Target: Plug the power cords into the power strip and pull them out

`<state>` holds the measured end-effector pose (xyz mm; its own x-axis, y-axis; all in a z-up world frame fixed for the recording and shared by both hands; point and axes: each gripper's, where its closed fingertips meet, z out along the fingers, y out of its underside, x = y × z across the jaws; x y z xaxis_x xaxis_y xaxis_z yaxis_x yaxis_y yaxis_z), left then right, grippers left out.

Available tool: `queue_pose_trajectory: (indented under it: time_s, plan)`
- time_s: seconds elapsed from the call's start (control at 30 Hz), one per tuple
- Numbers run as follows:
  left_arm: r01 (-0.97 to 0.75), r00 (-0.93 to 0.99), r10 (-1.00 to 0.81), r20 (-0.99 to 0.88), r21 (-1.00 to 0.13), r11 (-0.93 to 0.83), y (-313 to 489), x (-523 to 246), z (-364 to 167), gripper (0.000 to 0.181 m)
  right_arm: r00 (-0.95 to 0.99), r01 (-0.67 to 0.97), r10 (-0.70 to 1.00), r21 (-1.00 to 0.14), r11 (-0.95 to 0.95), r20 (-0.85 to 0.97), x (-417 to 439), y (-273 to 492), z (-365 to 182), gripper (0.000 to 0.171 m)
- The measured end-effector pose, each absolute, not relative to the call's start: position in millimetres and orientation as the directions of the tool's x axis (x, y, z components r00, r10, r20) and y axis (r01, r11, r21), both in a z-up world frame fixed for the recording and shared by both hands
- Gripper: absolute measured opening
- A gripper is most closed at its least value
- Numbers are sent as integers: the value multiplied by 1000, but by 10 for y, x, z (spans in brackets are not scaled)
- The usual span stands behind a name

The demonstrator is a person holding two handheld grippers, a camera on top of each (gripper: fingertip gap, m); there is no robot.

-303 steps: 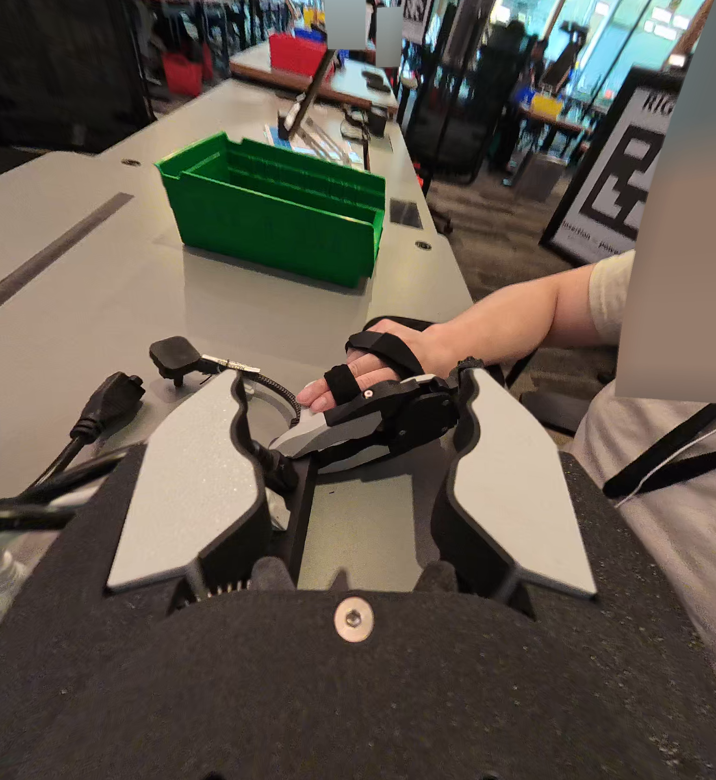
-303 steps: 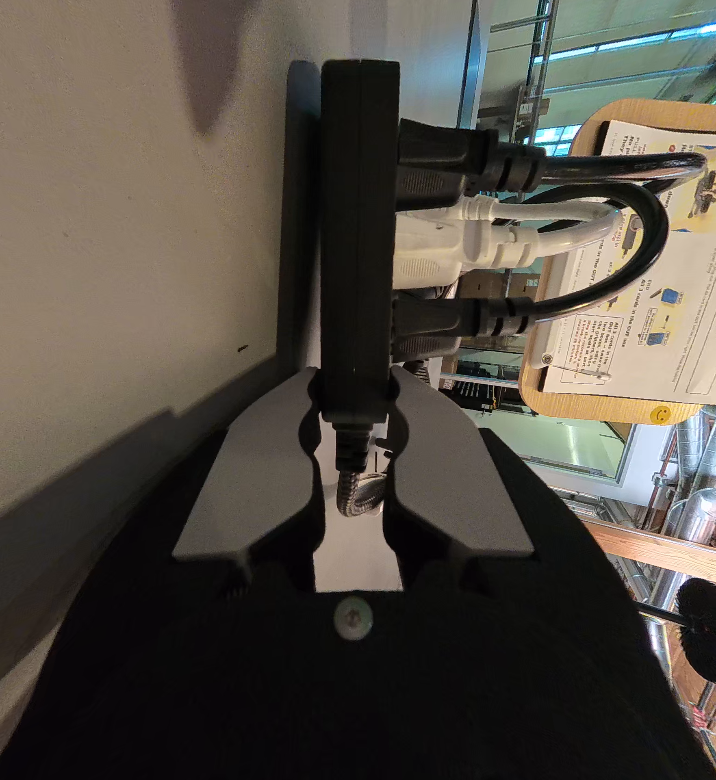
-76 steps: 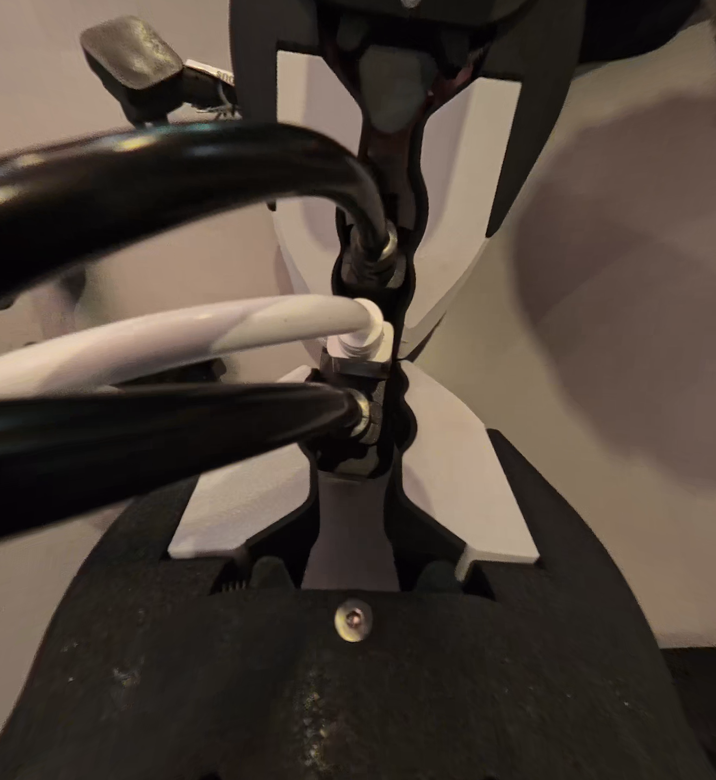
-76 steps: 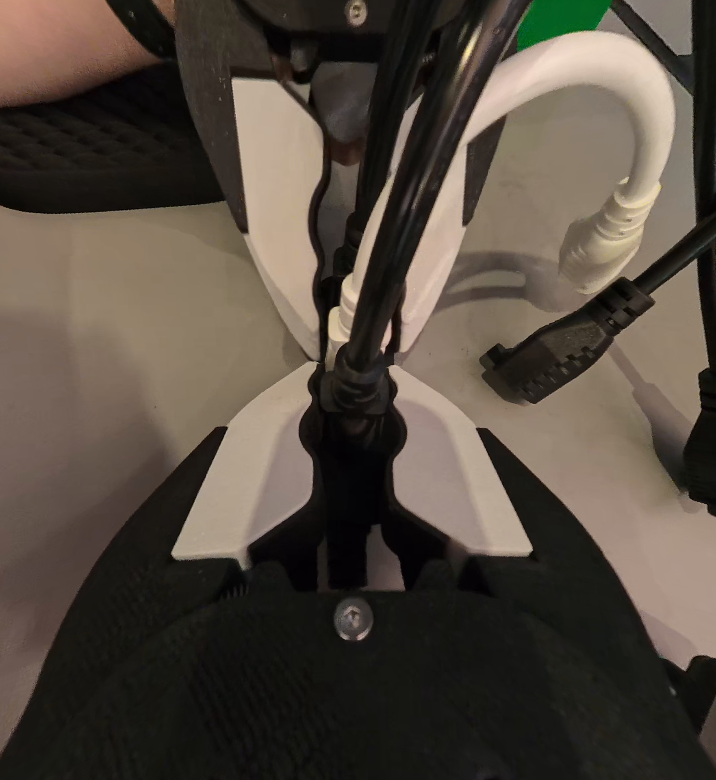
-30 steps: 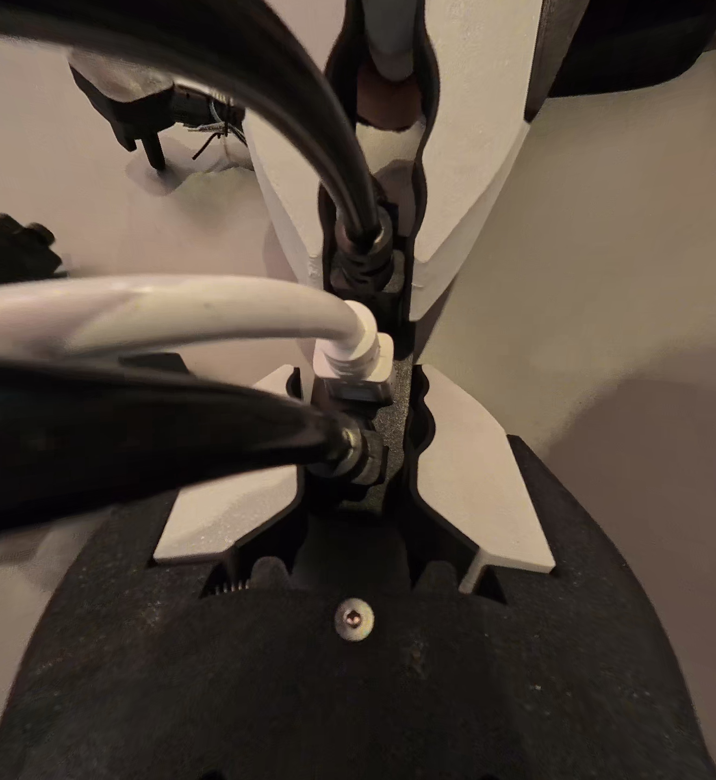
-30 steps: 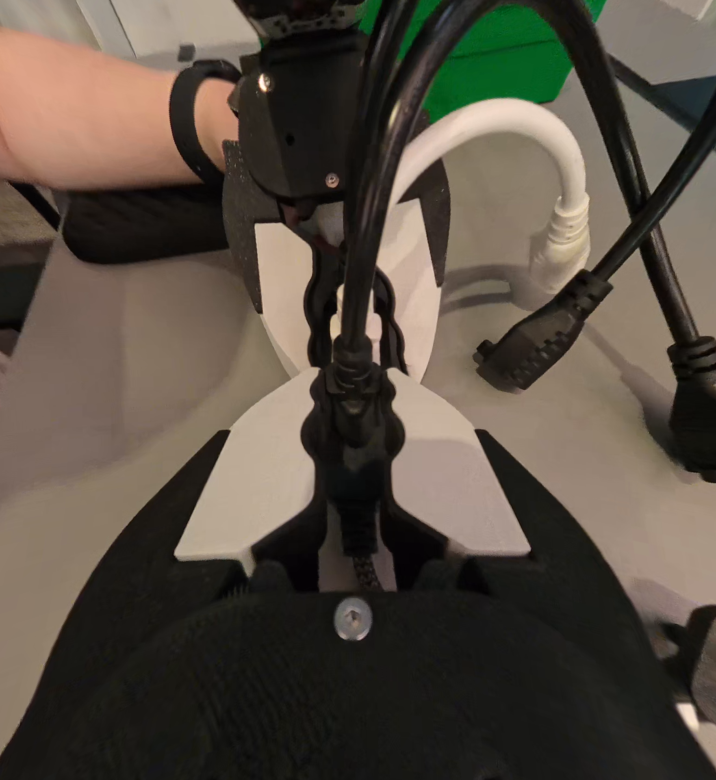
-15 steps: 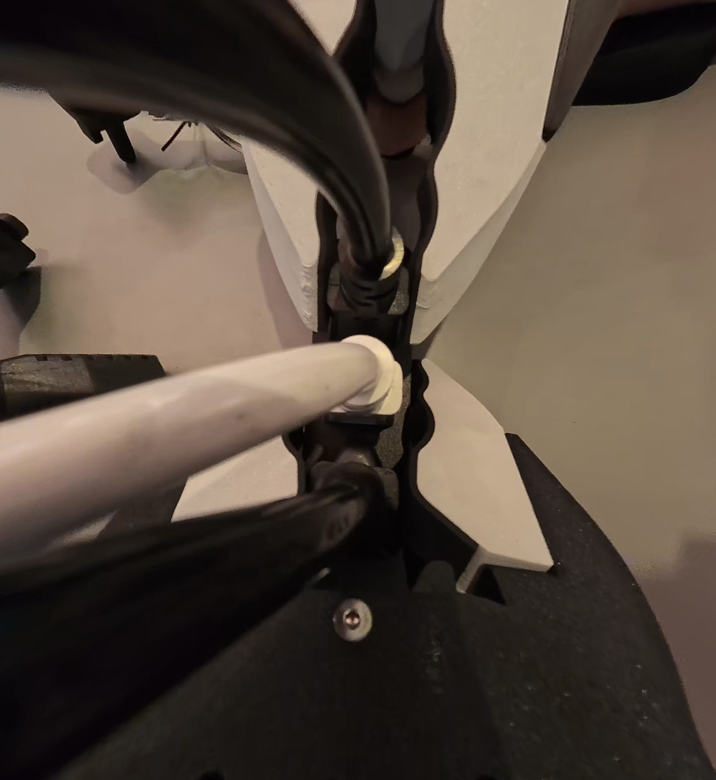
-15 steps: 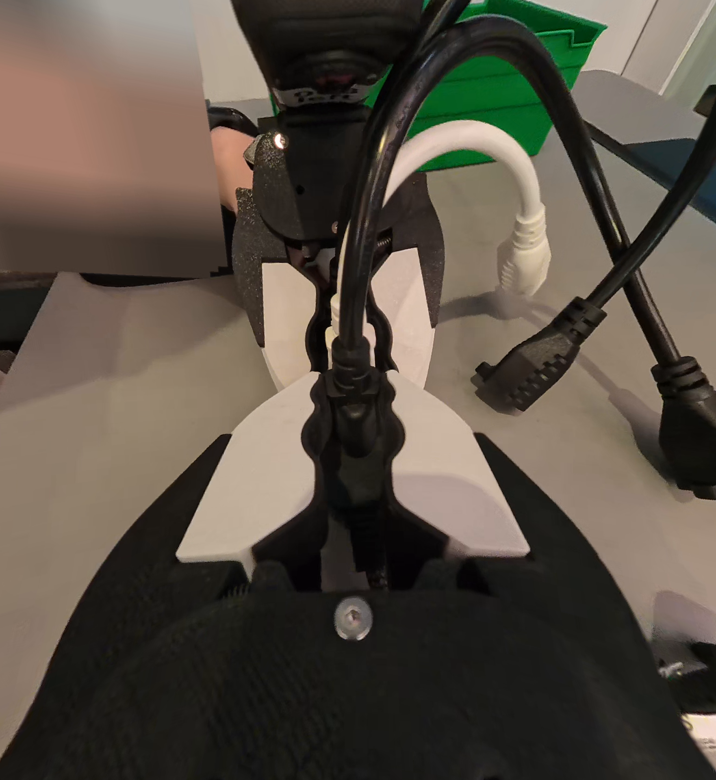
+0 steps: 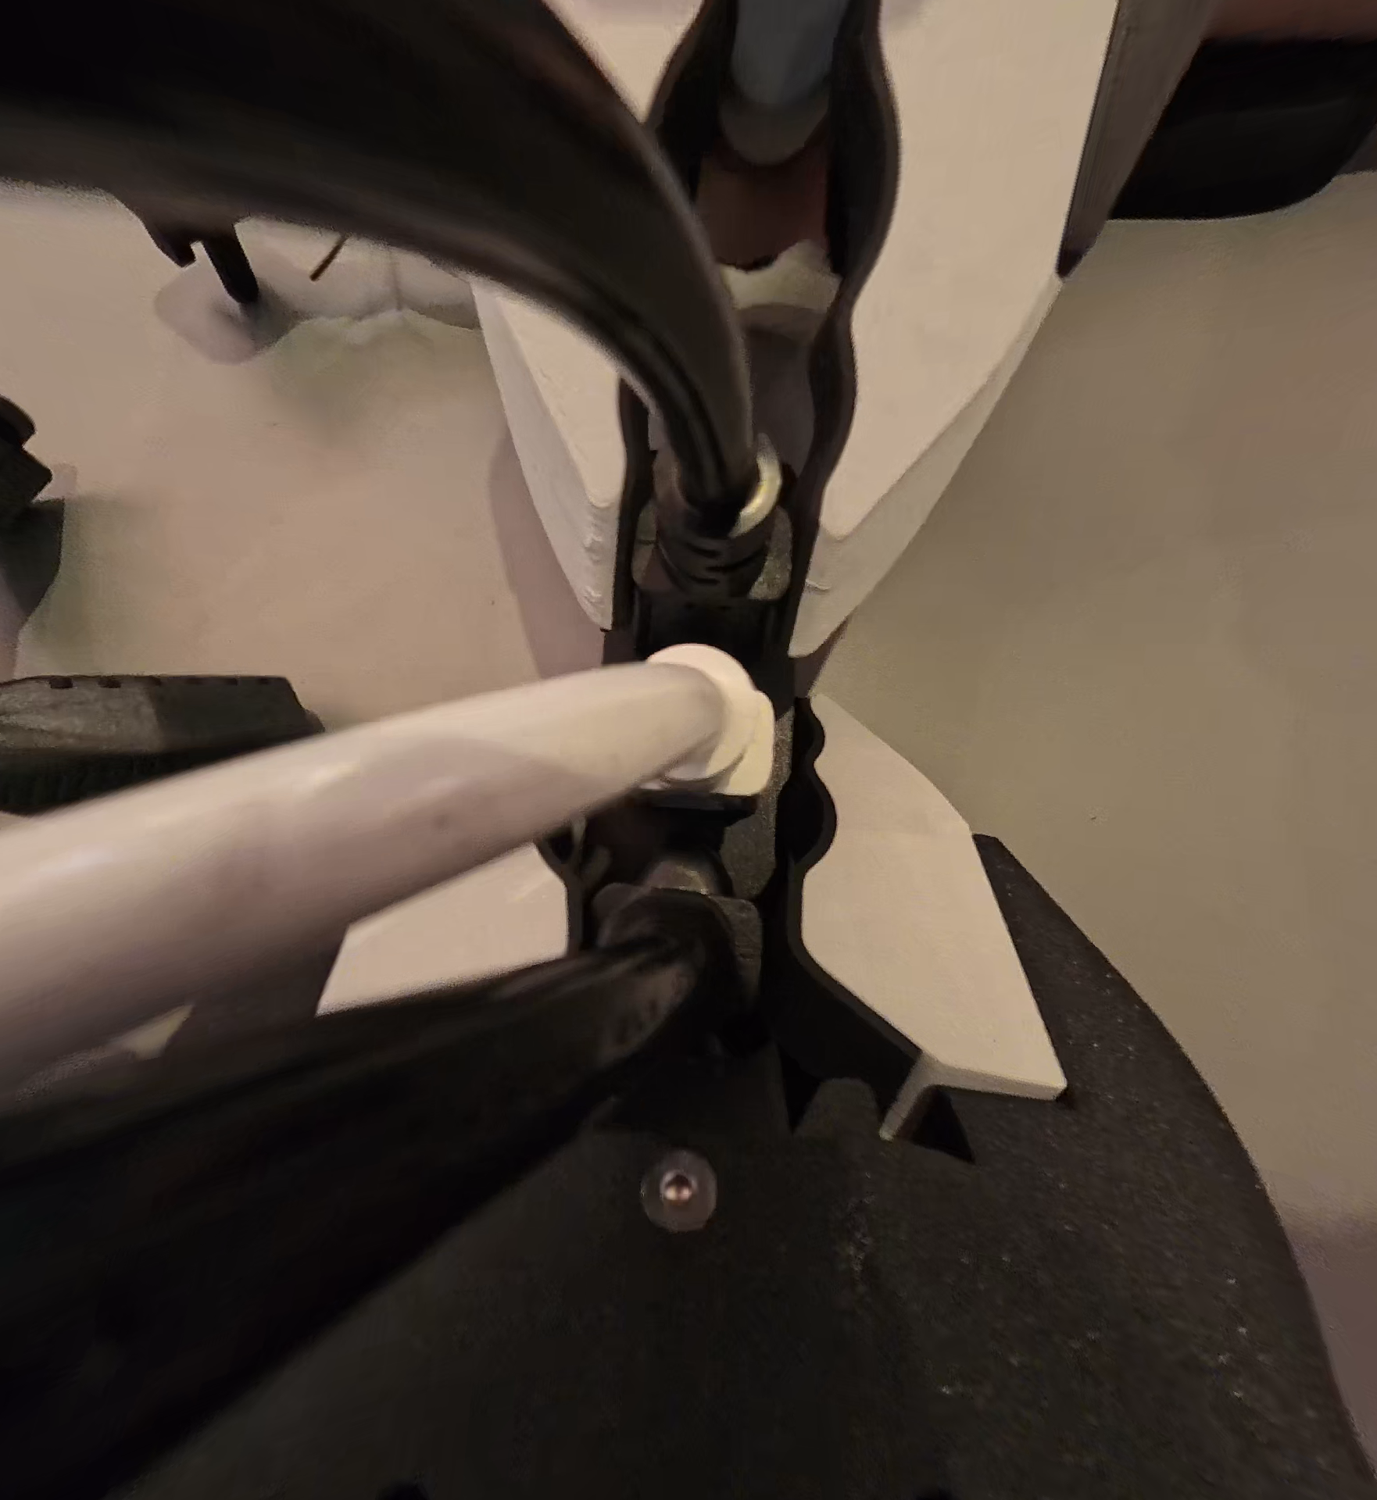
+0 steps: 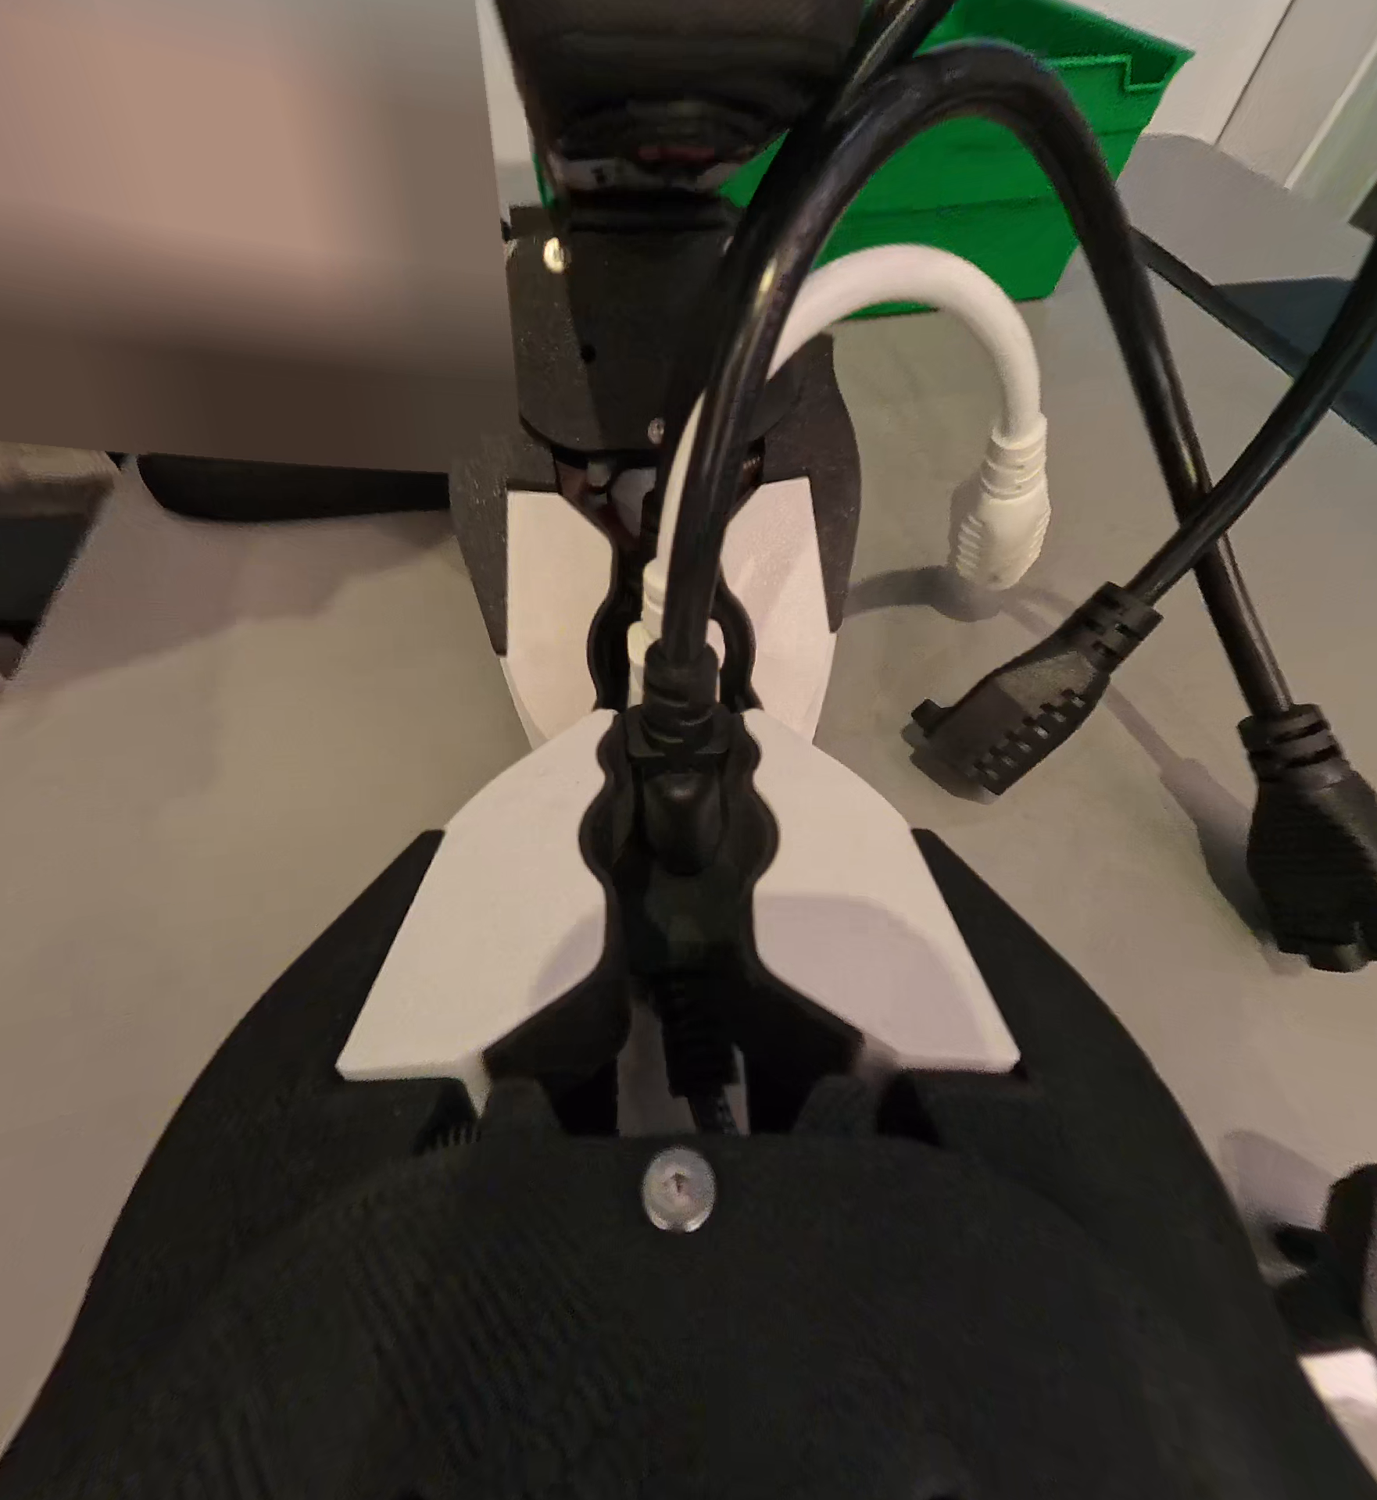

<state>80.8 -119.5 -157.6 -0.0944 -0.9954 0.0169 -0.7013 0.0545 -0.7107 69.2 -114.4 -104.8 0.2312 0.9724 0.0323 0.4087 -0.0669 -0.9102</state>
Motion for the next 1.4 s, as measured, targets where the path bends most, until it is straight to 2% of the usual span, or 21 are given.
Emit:
queue_pose_trajectory:
  time_s: [0.03, 0.13, 0.4, 0.57, 0.63, 0.83, 0.93, 1.0, 1.07, 1.13, 1.27, 1.4]
  plan:
    - [-713, -110, -994, 0, -697, 79, -1200, 797, -1587, 52, 225, 436, 973, -898, -57, 47, 701, -1149, -1065, 24]
    - [-710, -120, -993, -4, -698, 88, -1224, 836, -1588, 64, 222, 447, 974, -892, -64, 41, 705, -1152, -1091, 24]
    - [-702, -153, -988, -5, -704, 113, -1239, 807, -1570, 50, 201, 487, 978, -872, -54, 52, 696, -1168, -1106, 25]
    - [-622, -170, -979, 112, -782, 18, -1289, 798, -1328, 42, 197, 498, 978, -866, -43, 65, 701, -1177, -1112, 25]
    - [-591, -183, -974, 137, -807, -3, -1280, 774, -1248, 26, 198, 498, 978, -866, -40, 69, 703, -1178, -1112, 25]
    - [-599, -180, -984, 0, -793, 110, -1258, 787, -1329, 27, 197, 498, 977, -867, -31, 79, 713, -1179, -1116, 26]
    - [-625, -164, -986, -3, -773, 106, -1248, 788, -1338, 28, 197, 537, 975, -843, -24, 98, 723, -1174, -1118, 25]
    - [-617, -154, -988, 9, -782, 89, -1244, 798, -1336, 28, 185, 635, 972, -772, -5, 146, 740, -1168, -1115, 25]
    - [-610, -151, -988, 18, -788, 79, -1241, 801, -1333, 28, 140, 757, 964, -653, 43, 225, 758, -1164, -1101, 26]
    - [-608, -153, -988, 8, -789, 88, -1246, 801, -1335, 28, 88, 850, 971, -525, 44, 223, 786, -1177, -1096, 26]
    - [-595, -156, -988, 4, -799, 90, -1247, 808, -1330, 27, 36, 931, 993, -365, 8, 116, 804, -1202, -1112, 24]
    - [-581, -162, -987, 9, -809, 88, -1261, 831, -1325, 27, 8, 962, 996, -274, 16, 88, 791, -1212, -1166, 25]
